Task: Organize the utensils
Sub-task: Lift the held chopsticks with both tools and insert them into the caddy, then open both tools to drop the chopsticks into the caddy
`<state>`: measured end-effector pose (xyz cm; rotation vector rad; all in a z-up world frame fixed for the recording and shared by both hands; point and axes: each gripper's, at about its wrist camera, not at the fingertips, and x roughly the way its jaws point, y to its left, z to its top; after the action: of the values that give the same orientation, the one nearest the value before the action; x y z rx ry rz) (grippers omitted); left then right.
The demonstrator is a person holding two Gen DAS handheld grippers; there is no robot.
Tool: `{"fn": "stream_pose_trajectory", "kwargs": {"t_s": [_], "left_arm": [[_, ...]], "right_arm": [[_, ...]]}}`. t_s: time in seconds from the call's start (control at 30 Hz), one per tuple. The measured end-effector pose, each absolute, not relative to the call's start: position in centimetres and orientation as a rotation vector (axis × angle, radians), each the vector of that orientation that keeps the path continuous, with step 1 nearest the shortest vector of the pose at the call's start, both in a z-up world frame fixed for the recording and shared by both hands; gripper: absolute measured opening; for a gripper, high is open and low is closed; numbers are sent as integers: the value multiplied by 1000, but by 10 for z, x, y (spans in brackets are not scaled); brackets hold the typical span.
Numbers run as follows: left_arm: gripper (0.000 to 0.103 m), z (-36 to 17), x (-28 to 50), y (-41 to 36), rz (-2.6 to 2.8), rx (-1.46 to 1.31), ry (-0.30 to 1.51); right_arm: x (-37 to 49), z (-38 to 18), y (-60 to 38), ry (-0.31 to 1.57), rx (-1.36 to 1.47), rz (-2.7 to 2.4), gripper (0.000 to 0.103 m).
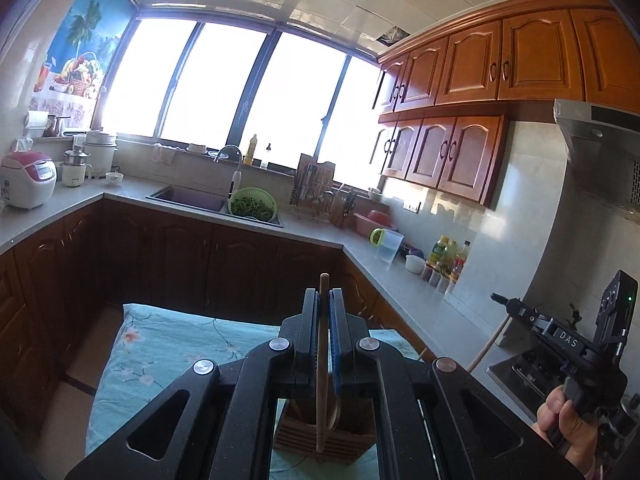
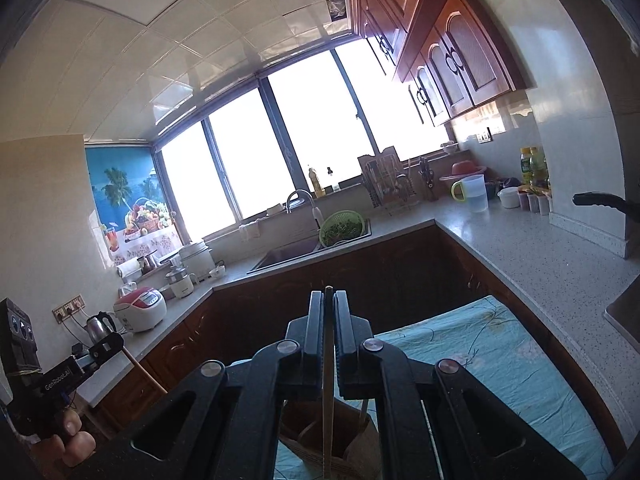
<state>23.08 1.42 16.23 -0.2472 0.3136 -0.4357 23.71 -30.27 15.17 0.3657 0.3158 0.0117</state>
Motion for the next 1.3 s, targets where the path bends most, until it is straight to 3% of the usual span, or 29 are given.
{"fn": "stream_pose_trajectory", "kwargs": {"t_s": [0.4, 0.7, 1.07, 1.13, 1.17, 1.27, 1.3], "left_arm": [[3, 105, 288, -23, -372, -287, 317], [3, 50, 321, -43, -350, -267, 451], [4, 58, 334, -34, -352, -255, 475], [4, 59, 337, -32, -364, -266, 493], [6, 60, 339, -32, -367, -269, 502], [31, 66, 334, -24, -369, -281, 496], [39, 69, 330, -23, -370, -284, 485]], "right_arm": [[271, 103, -296, 304, 326, -43, 4], [282, 44, -287, 429, 311, -35, 4], [289, 26, -300, 514, 380, -28, 6], [288, 27, -301, 515, 382, -25, 10], [286, 28, -302, 511, 384, -23, 10], [277, 35, -305, 493, 413, -7, 22], [270, 38, -307, 478, 427, -2, 34]]}}
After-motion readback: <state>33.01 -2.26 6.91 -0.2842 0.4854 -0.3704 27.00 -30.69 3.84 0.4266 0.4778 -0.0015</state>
